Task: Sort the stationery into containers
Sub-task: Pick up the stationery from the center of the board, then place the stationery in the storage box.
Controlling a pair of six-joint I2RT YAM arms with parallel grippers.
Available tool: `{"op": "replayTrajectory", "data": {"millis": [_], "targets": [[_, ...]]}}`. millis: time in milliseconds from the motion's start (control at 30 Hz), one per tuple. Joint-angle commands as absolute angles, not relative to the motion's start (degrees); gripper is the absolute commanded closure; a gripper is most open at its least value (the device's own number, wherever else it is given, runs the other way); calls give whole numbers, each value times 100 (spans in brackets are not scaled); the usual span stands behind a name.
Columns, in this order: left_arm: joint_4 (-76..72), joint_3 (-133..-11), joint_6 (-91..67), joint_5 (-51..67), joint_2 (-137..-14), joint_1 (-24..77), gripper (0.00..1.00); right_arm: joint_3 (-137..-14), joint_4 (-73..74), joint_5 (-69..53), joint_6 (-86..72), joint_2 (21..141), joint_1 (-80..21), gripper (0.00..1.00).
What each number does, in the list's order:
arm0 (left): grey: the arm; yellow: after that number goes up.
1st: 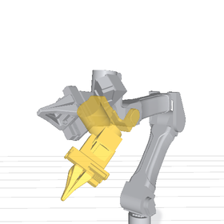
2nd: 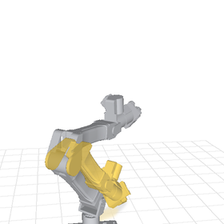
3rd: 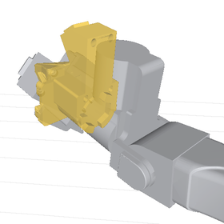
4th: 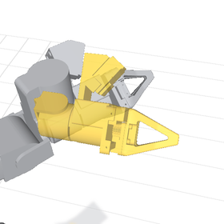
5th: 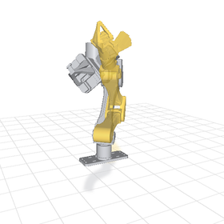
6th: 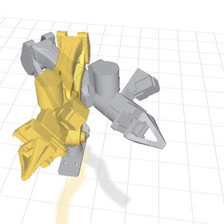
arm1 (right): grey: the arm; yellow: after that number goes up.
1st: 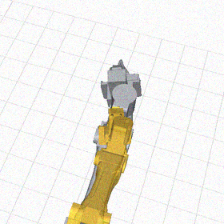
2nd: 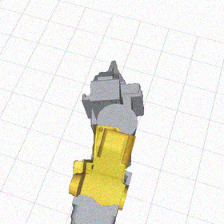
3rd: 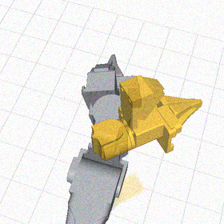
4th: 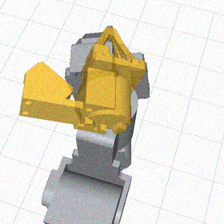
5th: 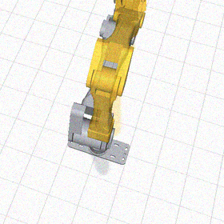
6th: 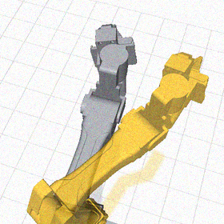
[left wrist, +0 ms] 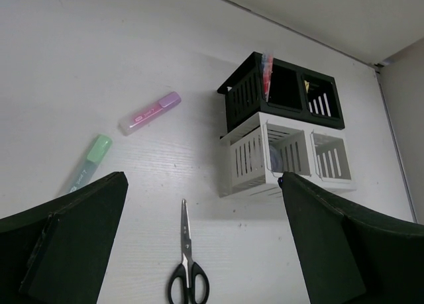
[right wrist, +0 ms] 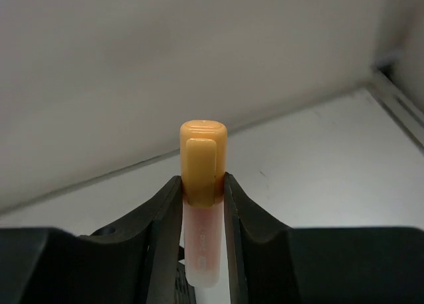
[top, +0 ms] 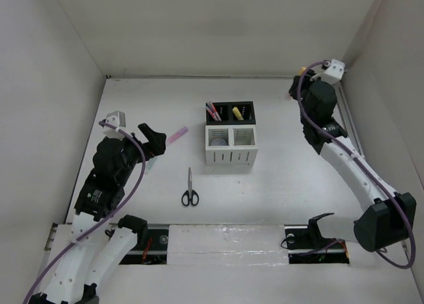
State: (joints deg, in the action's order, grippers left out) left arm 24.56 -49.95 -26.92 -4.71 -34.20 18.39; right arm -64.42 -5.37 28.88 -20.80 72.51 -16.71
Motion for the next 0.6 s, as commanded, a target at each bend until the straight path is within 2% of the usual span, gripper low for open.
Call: {"op": "replayTrajectory", "data": {"millis": [0, 167, 267, 567], "targets": [[2373, -5080, -2725, -527, -3533, 1863, 0, -6047, -3038, 717, 179, 7531, -1916, 100], [2373, -5080, -2725, -527, -3481, 1863, 0, -6283, -3708, -1953, 694, 8260, -1943, 100], [2320, -5080, -2725, -475, -3428, 1863, 0, -6529, -3919, -2625, 694, 8691, -1942, 100], [2268, -5080, -2672, -360, -3428, 1863, 0, -6618, -4429, -3392, 440, 9447, -1942, 100]]}}
